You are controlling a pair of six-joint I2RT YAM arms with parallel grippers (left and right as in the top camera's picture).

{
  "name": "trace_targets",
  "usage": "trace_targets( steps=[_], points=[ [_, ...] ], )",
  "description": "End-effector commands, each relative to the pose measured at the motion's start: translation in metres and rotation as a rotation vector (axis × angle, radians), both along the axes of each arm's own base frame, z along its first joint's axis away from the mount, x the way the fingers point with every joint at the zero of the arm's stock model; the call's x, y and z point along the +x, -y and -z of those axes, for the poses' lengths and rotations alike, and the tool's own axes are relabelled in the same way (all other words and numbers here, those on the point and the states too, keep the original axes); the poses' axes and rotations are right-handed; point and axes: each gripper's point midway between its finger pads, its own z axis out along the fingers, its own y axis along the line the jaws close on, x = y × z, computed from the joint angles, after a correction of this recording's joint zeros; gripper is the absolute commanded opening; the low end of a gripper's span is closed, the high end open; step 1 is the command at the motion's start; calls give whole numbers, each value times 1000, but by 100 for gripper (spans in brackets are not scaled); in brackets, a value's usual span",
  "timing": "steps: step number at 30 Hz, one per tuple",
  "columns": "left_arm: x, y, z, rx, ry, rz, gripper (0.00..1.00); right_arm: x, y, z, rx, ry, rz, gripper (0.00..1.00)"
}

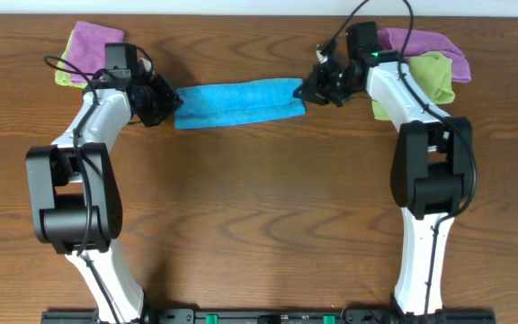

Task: Fold the cloth
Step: 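Lower the folded blue cloth onto the table with both grippers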

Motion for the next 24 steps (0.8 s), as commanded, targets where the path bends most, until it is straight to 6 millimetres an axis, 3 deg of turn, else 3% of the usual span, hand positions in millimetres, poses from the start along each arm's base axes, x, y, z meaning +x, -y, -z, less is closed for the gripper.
trace_targets(
  steps=[1, 11, 12, 13, 14, 15, 18, 19, 20, 22, 24],
  points=[
    [10, -11, -33, 1, 80, -1, 6, 3, 1, -14, 29, 30, -14, 1],
    [4, -14, -28, 31, 52, 2, 6, 0, -10, -11, 8, 40, -39, 1],
    [4, -14, -28, 32, 52, 3, 9, 0, -10, -11, 8, 41, -40, 5],
    [4, -14, -28, 36, 56, 9, 40, 0, -9, -11, 4, 41, -37, 24],
    [4, -14, -28, 41, 61, 20, 68, 1, -8, -10, -1, 41, -34, 67],
    [4, -15, -28, 46, 65, 27, 68, 1, -7, -10, -2, 41, -31, 97],
    [4, -19, -31, 37, 73, 23, 70, 4, 0, -15, 0, 49, -17, 99],
    [5, -19, -37, 28, 86, 24, 67, 6, 5, -19, 0, 58, -8, 98],
    [6, -19, -44, 21, 109, 35, 63, 8, 9, -26, -1, 76, -3, 74],
    [11, -18, -63, 39, 176, 67, 39, 13, 16, -42, -17, 132, 2, 1],
    [16, -11, -81, 73, 254, 120, 11, 17, 19, -58, -60, 190, 6, 1]
  ],
)
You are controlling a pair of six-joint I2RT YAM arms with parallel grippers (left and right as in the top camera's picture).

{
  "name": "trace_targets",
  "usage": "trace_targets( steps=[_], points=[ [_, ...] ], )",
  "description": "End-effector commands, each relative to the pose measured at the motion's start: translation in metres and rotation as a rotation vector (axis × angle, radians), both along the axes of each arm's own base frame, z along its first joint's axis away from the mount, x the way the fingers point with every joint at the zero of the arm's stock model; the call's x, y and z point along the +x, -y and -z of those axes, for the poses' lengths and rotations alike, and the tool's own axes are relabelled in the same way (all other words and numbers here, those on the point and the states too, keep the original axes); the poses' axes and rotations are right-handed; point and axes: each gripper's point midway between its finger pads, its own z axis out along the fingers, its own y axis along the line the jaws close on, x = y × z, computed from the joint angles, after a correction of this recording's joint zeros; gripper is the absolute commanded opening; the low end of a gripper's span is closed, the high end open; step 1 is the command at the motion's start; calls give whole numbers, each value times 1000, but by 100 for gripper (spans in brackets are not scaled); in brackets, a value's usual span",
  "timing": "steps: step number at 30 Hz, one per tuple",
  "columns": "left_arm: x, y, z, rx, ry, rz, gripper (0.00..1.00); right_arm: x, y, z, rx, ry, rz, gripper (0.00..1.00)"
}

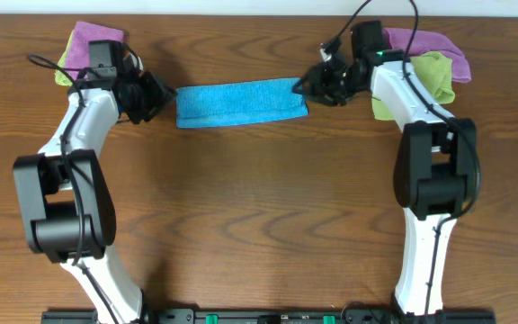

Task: Fold the cloth
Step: 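Lower the folded blue cloth onto the table with both grippers, then release the cloth and move the right gripper back to its right end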

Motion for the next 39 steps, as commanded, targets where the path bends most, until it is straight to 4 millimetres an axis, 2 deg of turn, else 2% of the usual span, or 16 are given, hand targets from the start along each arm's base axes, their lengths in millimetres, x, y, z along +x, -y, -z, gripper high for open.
trace_targets(
  steps=[1, 4, 6, 10, 14, 18, 24, 28, 35, 37, 39],
  points=[
    [16, 9, -55, 70, 194, 100, 6, 14, 9, -56, -81, 183, 3, 1],
    [18, 6, -44, 230, 188, 100, 6, 18, 5, -63, -231, 278, -5, 1],
    [18, 1, -29, 388, 151, 78, 6, 20, -1, -53, -370, 312, -9, 1],
    [17, 7, 3, 545, 91, 75, 6, 19, -13, -23, -546, 320, -14, 1],
    [19, 22, 35, 547, 55, 100, 6, 23, -26, 2, -589, 331, -25, 1],
    [20, 25, 60, 534, 23, 88, 6, 23, -25, 31, -611, 296, -32, 1],
    [14, 33, 80, 494, -21, 109, 6, 23, -20, 71, -646, 252, -39, 1],
    [5, 32, 85, 495, -61, 121, 6, -3, -13, 91, -682, 139, -85, 1],
    [-34, 31, 97, 484, -225, 171, 6, -61, 1, 100, -716, -111, -144, 1],
    [-46, 29, 100, 487, -274, 182, 6, -71, 4, 101, -726, -151, -151, 1],
    [-53, 28, 101, 488, -304, 189, 6, -72, 5, 101, -727, -154, -153, 1]
  ],
)
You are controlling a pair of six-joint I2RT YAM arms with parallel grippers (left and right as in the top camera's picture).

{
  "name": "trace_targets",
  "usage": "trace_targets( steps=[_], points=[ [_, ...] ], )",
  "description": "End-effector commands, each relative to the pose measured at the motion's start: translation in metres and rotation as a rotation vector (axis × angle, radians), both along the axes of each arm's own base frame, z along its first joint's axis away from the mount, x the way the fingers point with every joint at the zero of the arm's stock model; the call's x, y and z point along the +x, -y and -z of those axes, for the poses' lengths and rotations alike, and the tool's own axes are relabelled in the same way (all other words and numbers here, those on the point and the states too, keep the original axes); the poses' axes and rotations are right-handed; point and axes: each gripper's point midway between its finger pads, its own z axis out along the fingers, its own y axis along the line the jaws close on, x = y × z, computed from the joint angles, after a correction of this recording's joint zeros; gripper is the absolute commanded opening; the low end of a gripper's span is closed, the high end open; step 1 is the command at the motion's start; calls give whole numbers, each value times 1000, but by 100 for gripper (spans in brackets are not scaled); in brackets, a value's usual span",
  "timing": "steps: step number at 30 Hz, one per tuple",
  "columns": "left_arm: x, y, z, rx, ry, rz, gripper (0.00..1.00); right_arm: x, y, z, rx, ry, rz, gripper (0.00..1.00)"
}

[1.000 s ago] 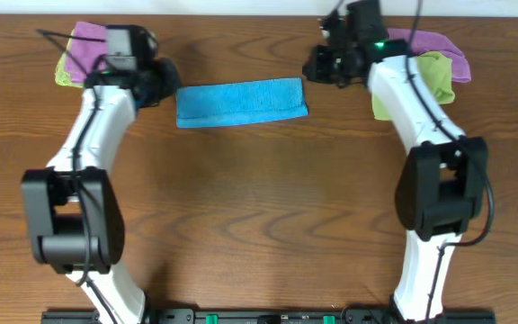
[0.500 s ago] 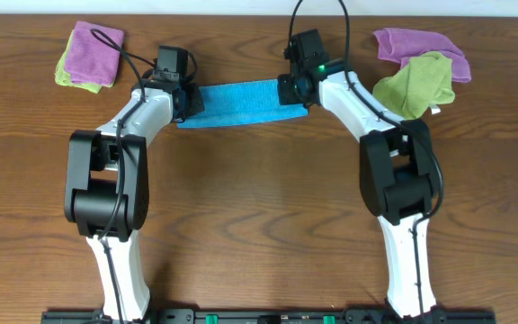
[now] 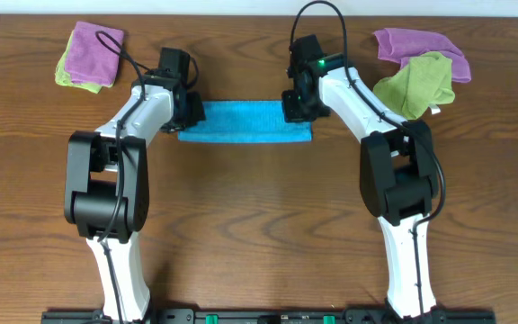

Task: Fold the cloth
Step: 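Release the cloth and move the right gripper back to its right end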

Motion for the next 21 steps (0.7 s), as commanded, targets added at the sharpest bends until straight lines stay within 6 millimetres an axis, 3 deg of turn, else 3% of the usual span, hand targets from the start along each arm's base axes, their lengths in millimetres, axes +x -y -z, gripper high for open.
trace_targets(
  steps=[1, 5, 8, 9, 11, 14, 16, 18, 20, 21],
  points=[
    [-25, -8, 20, 28, -106, -16, 6, -26, 14, 38, -71, -117, 22, 1],
    [-36, -10, 22, 30, -153, -48, 6, -20, 11, 32, -56, -95, 22, 1],
    [-35, -10, 21, 30, -147, -48, 6, -14, 0, -1, 24, -70, 19, 1],
    [-34, -10, 21, 29, -143, -48, 6, -10, 0, -16, 39, -47, 22, 9],
    [-33, -10, 21, 29, -139, -49, 6, -2, 4, -49, 68, 8, 31, 38],
    [-32, -11, 21, 36, -135, -50, 6, 4, 13, -118, 165, 119, -35, 79],
    [-32, -11, 21, 36, -135, -50, 6, 2, 30, -166, 250, 199, -74, 88],
    [-32, -11, 21, 35, -135, -50, 6, 0, 59, -199, 316, 255, -71, 90],
    [-31, -11, 21, 35, -133, -50, 6, -2, 96, -214, 398, 279, -46, 89],
    [-31, -11, 21, 34, -132, -50, 6, -4, 105, -216, 480, 279, -53, 90]
  ],
)
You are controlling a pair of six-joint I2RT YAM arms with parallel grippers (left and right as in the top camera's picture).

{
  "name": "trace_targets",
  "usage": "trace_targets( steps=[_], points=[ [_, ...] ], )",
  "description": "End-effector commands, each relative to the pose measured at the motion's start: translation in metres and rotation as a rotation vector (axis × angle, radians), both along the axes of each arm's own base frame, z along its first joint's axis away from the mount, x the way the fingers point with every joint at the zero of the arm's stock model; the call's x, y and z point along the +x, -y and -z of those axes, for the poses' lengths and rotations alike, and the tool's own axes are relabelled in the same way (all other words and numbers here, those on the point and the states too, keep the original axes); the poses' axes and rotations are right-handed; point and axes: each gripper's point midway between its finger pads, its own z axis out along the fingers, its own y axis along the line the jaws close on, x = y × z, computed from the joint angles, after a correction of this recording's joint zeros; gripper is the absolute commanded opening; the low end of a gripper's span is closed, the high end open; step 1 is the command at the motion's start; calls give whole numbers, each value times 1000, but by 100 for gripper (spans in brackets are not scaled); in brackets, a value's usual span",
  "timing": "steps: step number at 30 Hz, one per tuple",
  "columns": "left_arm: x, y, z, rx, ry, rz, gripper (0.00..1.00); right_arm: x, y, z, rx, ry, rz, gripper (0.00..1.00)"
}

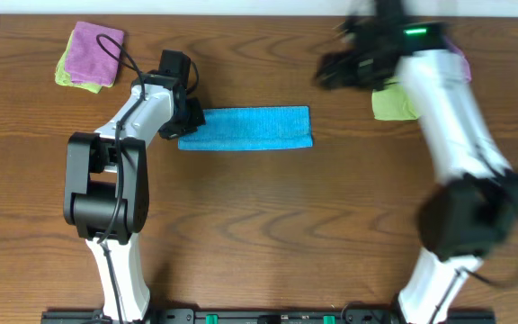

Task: Fold the cloth
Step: 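Release the cloth and move the right gripper back to its right end, then grasp the strip's right end with the right gripper and fold it leftward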

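The blue cloth (245,128) lies flat on the table as a long folded strip, left to right. My left gripper (190,118) sits at the strip's far left corner, touching or just over it; its jaws are too small to read. My right gripper (328,70) is blurred by motion and hangs well above and to the right of the cloth's right end, apart from it, with nothing visibly in it.
A pink cloth on a green one (84,56) lies at the far left corner of the table. A green cloth (392,101) lies at the far right, partly under my right arm, with a purple cloth mostly hidden behind that arm.
My right gripper left the cloth's far right corner and now sits up and to the right, clear of it. The left gripper stays at the far left corner. The cloth lies about where it was.
At first the blue strip was stretched between both grippers near the table's far side. Then it lay flat with both grippers just off its ends. Later it lay nearer the middle with a gripper at each far corner; now only the left one is there.
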Motion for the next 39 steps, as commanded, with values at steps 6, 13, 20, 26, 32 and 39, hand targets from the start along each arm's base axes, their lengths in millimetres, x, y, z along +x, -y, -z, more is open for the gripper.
trace_targets(
  steps=[6, 13, 20, 26, 32, 39],
  points=[
    [-10, -10, 20, 39, -47, -18, 6, -26, -2, 41, 685, -49, -164, 91],
    [-11, -10, 20, 37, -48, -18, 6, -37, -53, 92, 735, -159, -230, 92],
    [-11, -10, 20, 35, -48, -17, 6, -31, -52, 133, 642, -225, -167, 93],
    [-11, -10, 20, 35, -48, -17, 6, -29, -52, 151, 648, -259, -143, 94],
    [-11, -9, 20, 32, -49, -16, 6, -31, -54, 173, 658, -324, -108, 94],
    [-11, -9, 20, 31, -49, -17, 6, -35, -63, 193, 605, -360, -96, 94]
  ],
)
